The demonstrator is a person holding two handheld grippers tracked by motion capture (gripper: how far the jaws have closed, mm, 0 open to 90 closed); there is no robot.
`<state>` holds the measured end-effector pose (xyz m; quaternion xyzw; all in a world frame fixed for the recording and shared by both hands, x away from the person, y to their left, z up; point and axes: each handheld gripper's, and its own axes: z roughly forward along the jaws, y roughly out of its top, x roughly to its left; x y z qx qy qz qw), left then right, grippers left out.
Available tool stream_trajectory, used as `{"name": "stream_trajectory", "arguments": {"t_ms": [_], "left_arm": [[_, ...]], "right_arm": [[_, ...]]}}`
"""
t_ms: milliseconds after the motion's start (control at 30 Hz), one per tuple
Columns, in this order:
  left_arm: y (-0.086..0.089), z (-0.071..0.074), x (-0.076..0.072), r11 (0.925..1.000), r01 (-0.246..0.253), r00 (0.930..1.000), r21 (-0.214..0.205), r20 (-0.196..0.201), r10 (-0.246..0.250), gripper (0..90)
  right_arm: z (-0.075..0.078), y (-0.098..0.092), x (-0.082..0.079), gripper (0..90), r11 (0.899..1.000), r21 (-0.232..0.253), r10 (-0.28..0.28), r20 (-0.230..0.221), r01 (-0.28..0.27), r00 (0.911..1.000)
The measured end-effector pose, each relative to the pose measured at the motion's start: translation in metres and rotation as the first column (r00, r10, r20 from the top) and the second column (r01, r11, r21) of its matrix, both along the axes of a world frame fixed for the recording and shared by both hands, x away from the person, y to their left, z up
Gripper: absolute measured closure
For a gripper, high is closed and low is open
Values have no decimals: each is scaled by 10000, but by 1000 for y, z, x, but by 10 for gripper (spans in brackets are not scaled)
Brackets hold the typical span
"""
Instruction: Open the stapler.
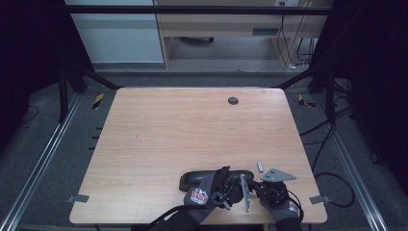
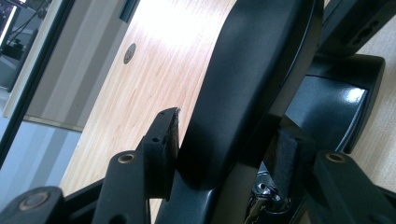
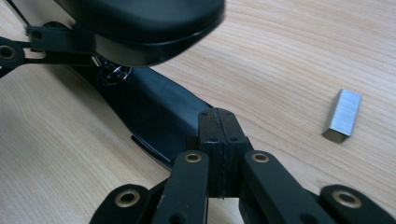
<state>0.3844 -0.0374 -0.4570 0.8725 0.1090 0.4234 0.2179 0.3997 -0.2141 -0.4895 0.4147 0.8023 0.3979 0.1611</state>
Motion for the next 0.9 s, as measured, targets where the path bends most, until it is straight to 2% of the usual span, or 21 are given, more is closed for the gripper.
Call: {"name": "stream_trajectory", "arguments": {"t_ms": [233,300,900], "left_arm": [[0,0,0,10000,-33,10000,-17,37,33,490],[0,0,0,10000,-44,10000,-15,38,44,490],[1,-1,-1,10000,-36,9999,-85,113,37,489]], "right_arm": [[-2,2,1,900,9999,33,116,-75,-116,9999],[-2,4,1,900,10000,46,82,-292,-81,9995],[-5,5,3,900,9997,59,237,-205,-236,9995]]}}
